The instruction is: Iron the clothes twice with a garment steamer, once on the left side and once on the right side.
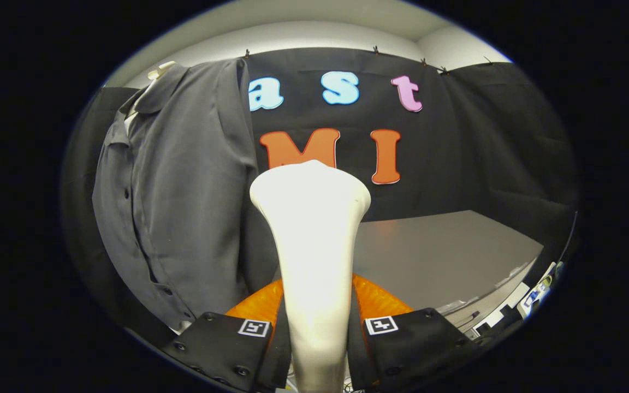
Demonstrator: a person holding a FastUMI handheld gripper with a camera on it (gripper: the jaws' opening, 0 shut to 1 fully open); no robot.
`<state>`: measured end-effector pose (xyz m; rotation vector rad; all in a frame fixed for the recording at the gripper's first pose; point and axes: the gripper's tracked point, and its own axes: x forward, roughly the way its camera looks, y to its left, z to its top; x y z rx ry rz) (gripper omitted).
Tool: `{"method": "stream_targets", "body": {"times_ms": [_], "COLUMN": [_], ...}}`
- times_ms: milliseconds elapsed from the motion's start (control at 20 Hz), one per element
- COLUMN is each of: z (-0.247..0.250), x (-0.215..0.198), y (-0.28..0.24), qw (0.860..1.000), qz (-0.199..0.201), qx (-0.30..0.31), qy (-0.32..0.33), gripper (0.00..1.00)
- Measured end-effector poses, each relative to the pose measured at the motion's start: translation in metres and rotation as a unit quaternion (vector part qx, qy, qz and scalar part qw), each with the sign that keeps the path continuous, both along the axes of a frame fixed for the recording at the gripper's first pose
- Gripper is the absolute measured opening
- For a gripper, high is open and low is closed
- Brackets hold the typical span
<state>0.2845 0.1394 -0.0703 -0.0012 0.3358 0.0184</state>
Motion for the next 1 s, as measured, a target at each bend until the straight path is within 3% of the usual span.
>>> {"method": "stream_targets", "body": {"times_ms": [300, 550, 1000], "z": [0.056, 0.07, 0.077], "x": [-0.065, -0.103, -0.067], "y": [0.009, 0.043, 0.134], "qw": [0.997, 0.995, 0.996], "qz": [-0.019, -0.008, 0.038], "qx": [0.017, 0.017, -0.015], "qy": [-0.079, -0.099, -0.081], "gripper": [0.49, 0.49, 0.49]}}
